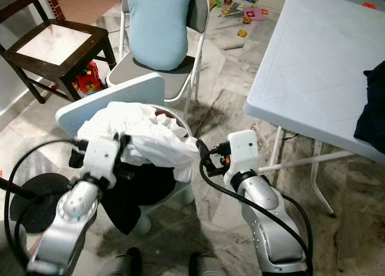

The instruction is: Hang hanger

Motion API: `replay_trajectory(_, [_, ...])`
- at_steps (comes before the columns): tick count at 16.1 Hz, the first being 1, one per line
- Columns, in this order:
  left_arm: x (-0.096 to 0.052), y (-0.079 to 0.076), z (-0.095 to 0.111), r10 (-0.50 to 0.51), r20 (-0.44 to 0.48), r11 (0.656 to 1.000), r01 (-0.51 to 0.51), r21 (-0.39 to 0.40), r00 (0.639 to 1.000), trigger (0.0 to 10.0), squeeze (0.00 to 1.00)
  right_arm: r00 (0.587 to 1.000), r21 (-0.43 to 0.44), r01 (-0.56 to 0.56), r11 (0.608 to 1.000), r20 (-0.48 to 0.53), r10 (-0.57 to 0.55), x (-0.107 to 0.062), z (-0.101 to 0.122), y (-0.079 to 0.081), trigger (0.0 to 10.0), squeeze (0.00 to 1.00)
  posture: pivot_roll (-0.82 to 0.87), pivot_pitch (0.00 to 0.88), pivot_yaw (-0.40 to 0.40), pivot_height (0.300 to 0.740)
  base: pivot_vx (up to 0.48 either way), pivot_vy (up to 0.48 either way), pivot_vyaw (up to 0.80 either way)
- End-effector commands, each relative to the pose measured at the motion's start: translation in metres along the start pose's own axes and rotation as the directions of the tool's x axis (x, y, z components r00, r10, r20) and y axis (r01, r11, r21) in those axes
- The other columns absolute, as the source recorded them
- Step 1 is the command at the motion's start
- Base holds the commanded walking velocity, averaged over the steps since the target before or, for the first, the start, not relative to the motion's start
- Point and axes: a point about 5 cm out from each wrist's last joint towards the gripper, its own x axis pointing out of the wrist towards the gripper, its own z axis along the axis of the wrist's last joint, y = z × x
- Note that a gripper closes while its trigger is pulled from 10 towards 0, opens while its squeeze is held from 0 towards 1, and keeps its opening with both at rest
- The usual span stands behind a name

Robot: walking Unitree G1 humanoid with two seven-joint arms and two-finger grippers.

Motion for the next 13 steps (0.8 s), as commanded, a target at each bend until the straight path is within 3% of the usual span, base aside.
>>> replay_trajectory(1, [0.005,0.01,0.009,0.06,0.025,0.998,-0.059,-0.025,0.998,0.0,0.0,1.0,-0.007,0.005,1.0,-0.006,-0.005,-0.003,-0.001,-0.003,10.0,0.0,-0.08,0.237,-0.096,0.74,0.0,0.0,0.0])
replay_trajectory(4, [0.006,0.037,0.042,0.202,0.155,0.978,-0.207,0.016,0.967,0.0,0.0,1.0,-0.007,0.014,1.0,-0.006,-0.014,-0.002,-0.002,-0.006,10.0,0.0,-0.06,0.231,-0.094,0.74,0.0,0.0,0.0])
replay_trajectory(5, [0.001,0.045,0.052,0.246,0.22,0.961,-0.267,0.072,0.944,0.0,0.0,1.0,-0.003,0.009,1.0,-0.008,-0.009,0.001,-0.004,-0.003,10.0,0.0,-0.03,0.222,-0.091,0.74,0.0,0.0,0.0])
replay_trajectory(9, [-0.017,0.069,0.072,0.375,0.283,0.895,-0.424,0.136,0.883,0.0,0.0,1.0,0.018,-0.025,1.0,0.01,0.024,0.017,-0.005,0.009,10.0,0.0,0.05,0.209,-0.076,0.74,0.0,0.0,0.0])
replay_trajectory(13, [-0.025,0.074,0.121,0.332,0.448,0.869,-0.454,0.198,0.83,0.0,0.0,0.999,0.053,-0.039,0.998,0.023,0.038,0.028,-0.012,0.02,10.0,0.0,0.13,0.188,-0.046,0.74,0.0,0.0,0.0])
